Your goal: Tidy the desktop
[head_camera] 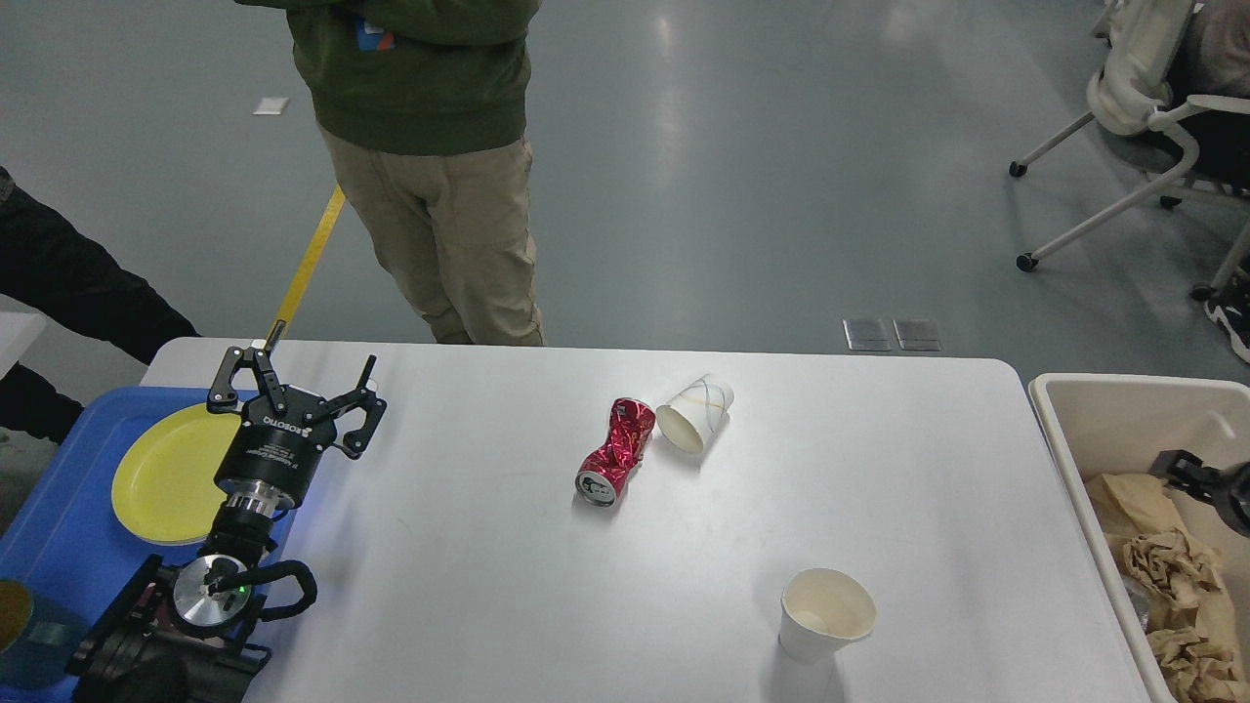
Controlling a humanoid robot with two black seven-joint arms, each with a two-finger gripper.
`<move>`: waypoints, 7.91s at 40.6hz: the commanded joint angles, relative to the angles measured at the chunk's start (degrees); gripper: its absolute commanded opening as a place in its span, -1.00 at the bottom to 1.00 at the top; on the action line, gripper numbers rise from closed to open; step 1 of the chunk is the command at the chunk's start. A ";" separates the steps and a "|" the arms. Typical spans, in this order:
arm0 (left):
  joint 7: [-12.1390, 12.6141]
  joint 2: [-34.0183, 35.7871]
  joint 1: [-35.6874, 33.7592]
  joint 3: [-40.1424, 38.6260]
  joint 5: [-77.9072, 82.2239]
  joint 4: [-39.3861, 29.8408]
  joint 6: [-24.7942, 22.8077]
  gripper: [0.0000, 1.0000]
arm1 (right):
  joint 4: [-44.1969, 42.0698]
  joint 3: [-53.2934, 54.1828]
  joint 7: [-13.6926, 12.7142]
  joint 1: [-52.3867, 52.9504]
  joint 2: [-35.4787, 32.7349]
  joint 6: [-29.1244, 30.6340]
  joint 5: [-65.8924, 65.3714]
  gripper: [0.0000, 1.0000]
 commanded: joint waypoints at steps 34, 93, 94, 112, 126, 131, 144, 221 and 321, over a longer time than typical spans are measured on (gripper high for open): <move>-0.09 0.07 0.00 -0.09 0.00 0.00 -0.01 0.92 | 62.77 -17.17 -0.58 83.15 16.35 29.86 -1.22 1.00; 0.00 0.06 0.00 0.00 0.00 0.00 -0.01 0.92 | 48.11 2.51 -6.72 61.65 26.80 10.27 3.26 1.00; -0.09 -0.02 0.00 0.00 0.00 0.00 0.07 0.92 | 46.53 3.12 -7.60 59.80 27.33 9.39 3.26 1.00; 0.00 -0.02 0.00 0.00 0.00 0.00 -0.01 0.92 | 7.60 22.46 -8.58 25.70 33.75 8.32 12.75 1.00; 0.00 -0.02 0.00 0.00 0.00 0.00 -0.01 0.92 | -11.23 27.39 -8.22 8.99 42.72 2.36 12.67 1.00; 0.00 -0.02 0.00 0.00 0.00 0.00 -0.01 0.92 | -10.79 27.48 -8.05 8.45 42.81 0.15 12.67 1.00; 0.00 -0.02 0.00 0.00 0.00 0.00 -0.01 0.92 | -9.91 27.13 -8.22 8.54 42.81 0.24 12.32 1.00; 0.00 0.07 0.00 0.00 0.00 0.00 -0.01 0.92 | 72.97 -16.38 -9.28 91.60 18.37 35.92 9.85 1.00; 0.00 0.07 0.00 0.00 0.00 0.00 -0.01 0.92 | 59.35 -0.47 -9.28 32.80 24.00 -5.74 13.02 0.23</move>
